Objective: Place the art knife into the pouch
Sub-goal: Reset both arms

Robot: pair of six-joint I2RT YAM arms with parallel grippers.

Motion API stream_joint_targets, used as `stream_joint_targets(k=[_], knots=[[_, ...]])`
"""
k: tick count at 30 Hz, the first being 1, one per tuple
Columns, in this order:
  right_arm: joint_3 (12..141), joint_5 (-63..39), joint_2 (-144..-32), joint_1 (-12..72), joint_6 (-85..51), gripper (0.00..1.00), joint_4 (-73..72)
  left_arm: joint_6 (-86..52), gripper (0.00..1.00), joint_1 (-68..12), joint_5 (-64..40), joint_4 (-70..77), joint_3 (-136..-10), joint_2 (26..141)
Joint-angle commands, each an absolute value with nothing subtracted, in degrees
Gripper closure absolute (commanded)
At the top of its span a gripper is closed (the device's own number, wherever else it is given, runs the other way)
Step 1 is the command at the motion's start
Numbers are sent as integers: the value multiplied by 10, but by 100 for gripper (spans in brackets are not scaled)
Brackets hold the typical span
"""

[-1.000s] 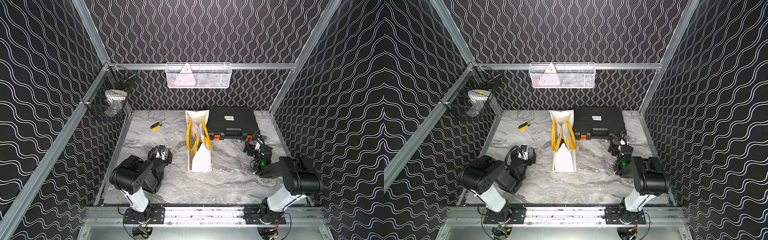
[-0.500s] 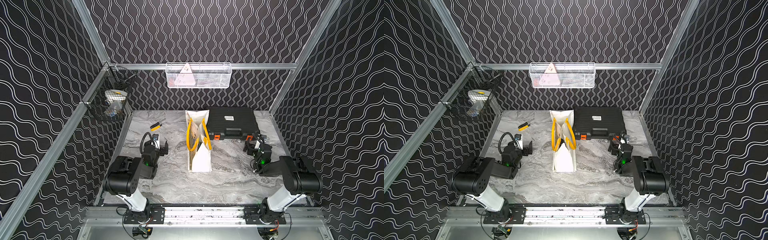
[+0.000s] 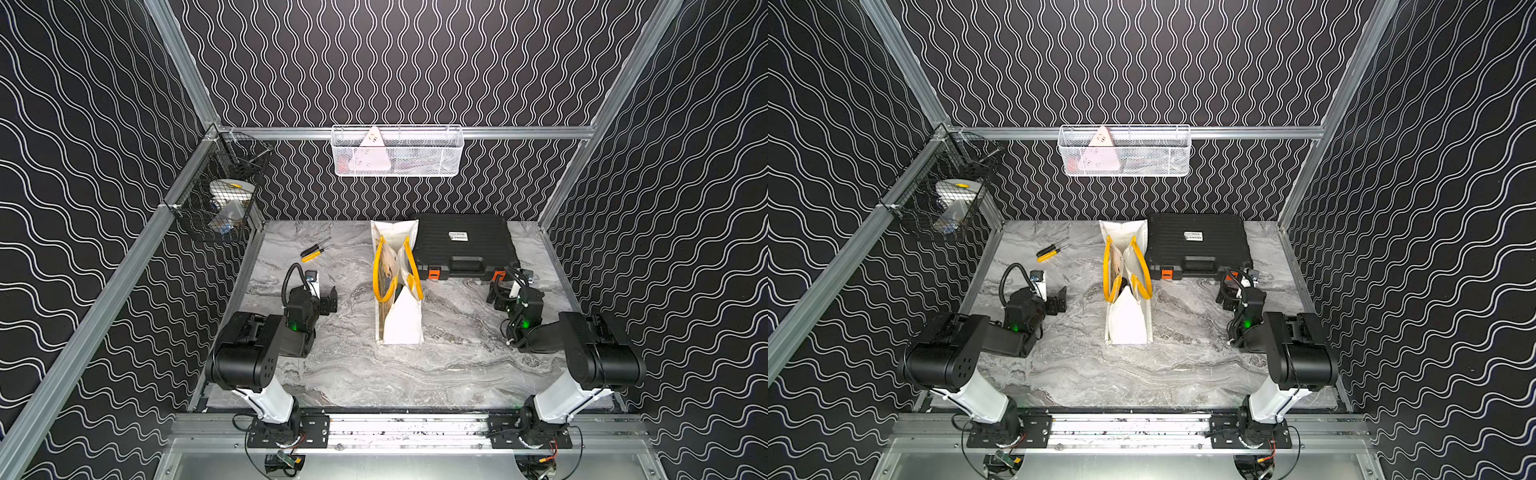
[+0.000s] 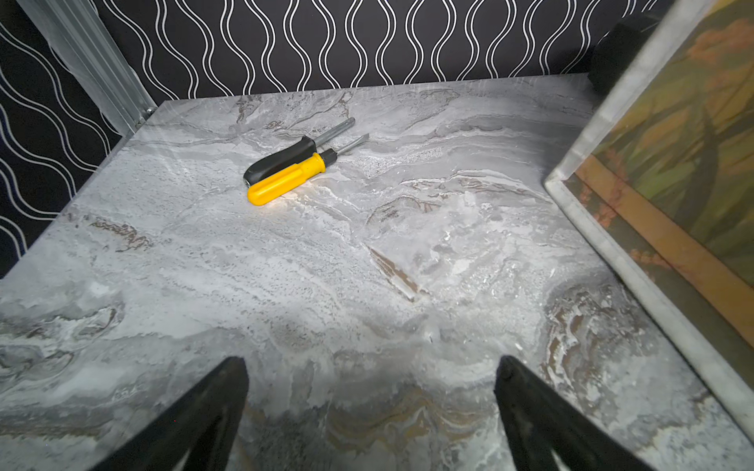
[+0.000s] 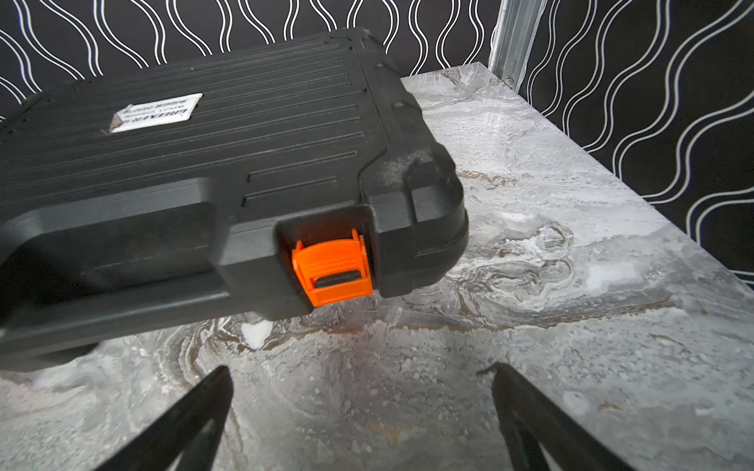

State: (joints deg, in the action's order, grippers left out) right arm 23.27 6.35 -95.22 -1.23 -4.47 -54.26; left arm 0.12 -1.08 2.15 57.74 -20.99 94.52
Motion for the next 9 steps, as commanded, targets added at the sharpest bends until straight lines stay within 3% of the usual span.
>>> stream_joint_targets(k=[1, 9], knots=[[235, 64, -953, -13, -46, 0, -548, 2, 2, -13, 24, 578, -215, 946], [235, 64, -952, -13, -46, 0, -548, 5, 2, -18, 31, 577, -216, 946]])
